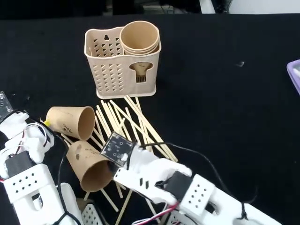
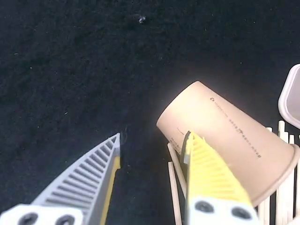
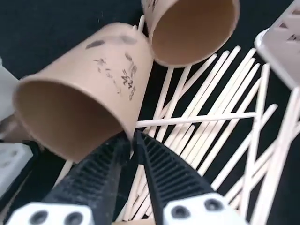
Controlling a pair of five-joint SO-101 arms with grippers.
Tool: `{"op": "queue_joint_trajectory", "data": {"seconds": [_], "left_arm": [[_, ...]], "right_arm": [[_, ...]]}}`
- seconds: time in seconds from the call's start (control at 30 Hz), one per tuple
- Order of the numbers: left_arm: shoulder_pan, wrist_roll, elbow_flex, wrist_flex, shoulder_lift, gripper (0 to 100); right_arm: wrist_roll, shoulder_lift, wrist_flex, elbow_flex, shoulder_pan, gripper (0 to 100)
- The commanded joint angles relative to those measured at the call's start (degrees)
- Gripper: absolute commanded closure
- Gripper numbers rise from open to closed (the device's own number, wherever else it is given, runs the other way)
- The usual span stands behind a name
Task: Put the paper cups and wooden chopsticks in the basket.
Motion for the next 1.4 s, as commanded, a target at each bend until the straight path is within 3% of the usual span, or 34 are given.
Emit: {"op": "queue_joint_trajectory", "data": {"seconds": [0.0, 0.13, 0.33, 0.63, 0.9, 1.07, 1.13, 1.23, 1.37], "left_arm": [[-0.48, 0.70, -0.92, -0.97, -0.70, 78], [-0.48, 0.70, -0.92, -0.97, -0.70, 78], [-0.48, 0.70, -0.92, -0.97, -0.70, 78], [-0.48, 0.70, -0.84, -0.97, -0.70, 78], [-0.48, 0.70, -0.31, -1.93, -0.70, 78], [-0.48, 0.70, 0.31, -2.46, -0.70, 78], [-0.48, 0.70, 0.31, -2.46, -0.70, 78], [-0.48, 0.70, 0.31, -2.46, -0.70, 78], [-0.48, 0.70, 0.31, -2.46, -0.70, 78]], "right_arm": [[2.37, -7.43, 10.81, -7.43, 1.14, 98.8], [8.97, -14.90, 23.65, -13.85, 7.03, 98.8], [14.86, -15.60, 27.43, -20.44, 31.03, 98.8], [15.91, 9.45, 25.85, -26.33, 55.56, 98.8], [16.35, 34.77, 26.11, -37.23, 59.16, 98.3], [16.44, 41.01, 26.29, -39.87, 59.16, 84.3], [16.44, 41.45, 26.11, -39.87, 59.16, 86.7], [16.53, 41.45, 25.85, -40.48, 59.25, 99.1], [16.35, 40.31, 27.25, -44.53, 60.48, 98.7]]}}
